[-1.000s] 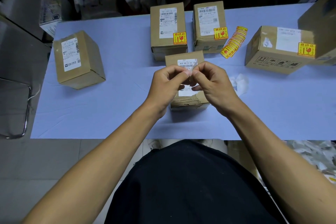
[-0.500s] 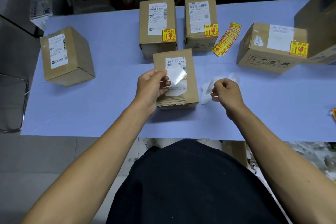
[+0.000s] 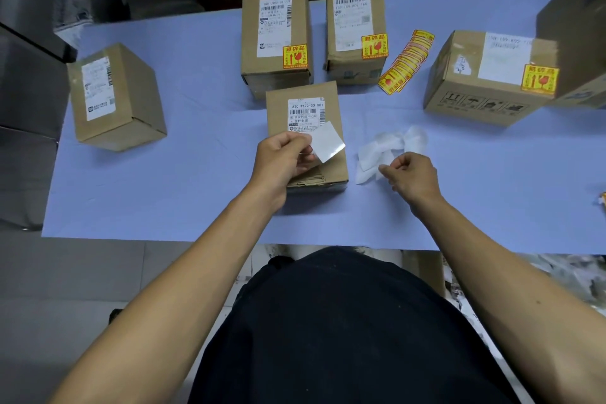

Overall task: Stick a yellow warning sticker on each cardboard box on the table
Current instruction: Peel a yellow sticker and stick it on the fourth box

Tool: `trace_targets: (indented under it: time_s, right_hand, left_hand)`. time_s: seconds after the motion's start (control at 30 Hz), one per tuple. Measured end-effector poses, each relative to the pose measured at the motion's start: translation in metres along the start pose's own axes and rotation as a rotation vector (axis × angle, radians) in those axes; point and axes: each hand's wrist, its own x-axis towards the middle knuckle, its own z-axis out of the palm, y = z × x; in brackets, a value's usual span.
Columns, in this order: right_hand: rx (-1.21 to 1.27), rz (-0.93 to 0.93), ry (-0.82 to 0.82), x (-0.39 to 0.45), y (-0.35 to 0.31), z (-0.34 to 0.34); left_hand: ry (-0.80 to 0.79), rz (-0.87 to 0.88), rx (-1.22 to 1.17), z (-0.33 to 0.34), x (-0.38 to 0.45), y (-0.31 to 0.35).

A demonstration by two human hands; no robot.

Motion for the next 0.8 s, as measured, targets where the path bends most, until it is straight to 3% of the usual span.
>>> trace_targets:
  time_s: [0.23,0.47,0.57,0.7,0.8]
  right_hand:
    - [-0.017,-0.163,0.071,-0.019,-0.021,0.005]
    - [-0.198,-0.781,0.105,-0.053,-0.069,0.034]
    - [-0.312,-0.934,0.115,-0.062,-0.079,0.044]
    - [-0.231,-0.834,0.129,-0.072,-0.088,0.056]
    - [0.312,-0.403,0.048,-0.078,-0.102,0.065]
  left_hand:
    - [-0.031,-0.016,0.015,-0.006,0.008,0.006]
    - [-0.039,-0.232,-0.178,-0.017,0.018,0.014]
    - [-0.084,-0.303,-0.266,-0.021,0.019,0.015]
    - [-0.171,-0.365,-0.398,-0.031,0.016,0.015]
    - [-0.219,-0.333,-0.534,-0.042,0.015,0.014]
